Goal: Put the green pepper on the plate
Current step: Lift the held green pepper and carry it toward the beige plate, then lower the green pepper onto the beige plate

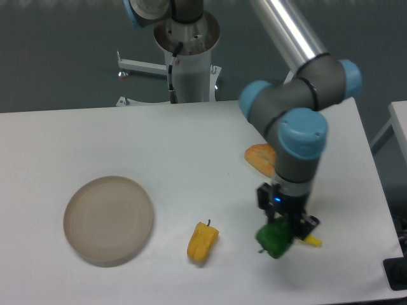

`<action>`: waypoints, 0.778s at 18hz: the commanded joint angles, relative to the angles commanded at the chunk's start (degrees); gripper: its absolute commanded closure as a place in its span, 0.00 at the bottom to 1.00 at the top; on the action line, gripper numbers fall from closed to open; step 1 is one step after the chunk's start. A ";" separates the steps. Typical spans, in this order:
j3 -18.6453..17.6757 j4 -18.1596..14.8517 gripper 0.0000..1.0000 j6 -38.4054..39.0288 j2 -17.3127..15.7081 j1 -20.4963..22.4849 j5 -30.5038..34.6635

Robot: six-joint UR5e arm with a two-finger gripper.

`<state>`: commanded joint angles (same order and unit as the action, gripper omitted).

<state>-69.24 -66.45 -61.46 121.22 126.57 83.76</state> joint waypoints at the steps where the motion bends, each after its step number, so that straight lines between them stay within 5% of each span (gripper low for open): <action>1: -1.41 0.00 0.64 2.72 -1.41 -1.14 0.00; 8: -4.41 0.18 0.64 17.32 -4.94 -10.02 0.18; 14: -8.27 6.76 0.64 21.38 -3.97 -14.68 -0.17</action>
<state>-77.51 -59.68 -40.08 117.24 111.89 83.59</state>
